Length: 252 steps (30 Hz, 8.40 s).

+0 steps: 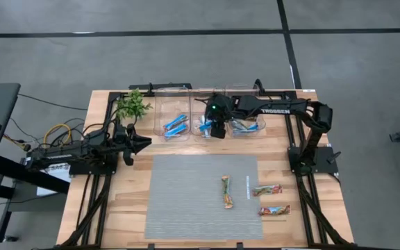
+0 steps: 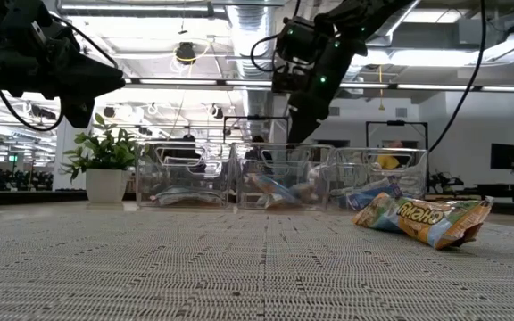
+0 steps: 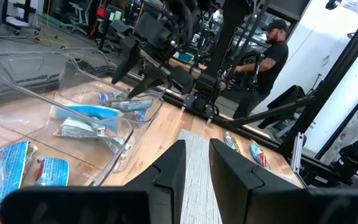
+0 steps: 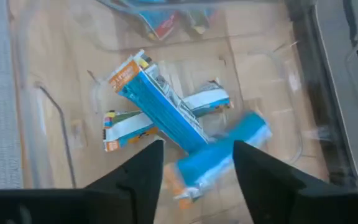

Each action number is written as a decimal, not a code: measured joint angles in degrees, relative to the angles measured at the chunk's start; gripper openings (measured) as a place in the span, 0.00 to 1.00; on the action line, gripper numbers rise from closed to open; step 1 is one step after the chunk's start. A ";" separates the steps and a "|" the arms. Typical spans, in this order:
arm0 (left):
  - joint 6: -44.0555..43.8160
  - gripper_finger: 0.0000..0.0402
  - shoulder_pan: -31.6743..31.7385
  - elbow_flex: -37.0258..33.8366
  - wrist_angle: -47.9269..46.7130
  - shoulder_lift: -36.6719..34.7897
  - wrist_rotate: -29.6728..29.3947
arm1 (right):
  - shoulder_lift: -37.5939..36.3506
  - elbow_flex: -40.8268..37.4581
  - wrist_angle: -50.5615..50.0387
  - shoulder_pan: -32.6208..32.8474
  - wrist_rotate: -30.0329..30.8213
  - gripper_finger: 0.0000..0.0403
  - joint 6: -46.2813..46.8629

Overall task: Pick and place Granola Bars by type
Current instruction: Put the orange granola bar into the middle transparent bin, then put the red granola bar into the left transparent bin

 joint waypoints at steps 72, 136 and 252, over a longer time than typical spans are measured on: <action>-0.01 0.16 0.00 0.01 0.00 -0.01 0.04 | -28.60 -24.60 2.82 42.95 6.16 0.55 -39.56; -0.01 0.16 0.00 0.00 -0.02 0.01 0.02 | -0.28 -18.91 8.70 41.57 -4.34 0.12 -42.37; 0.01 0.16 0.00 -0.01 -0.02 -0.01 0.04 | -27.00 -18.91 3.32 15.67 -28.88 0.39 17.25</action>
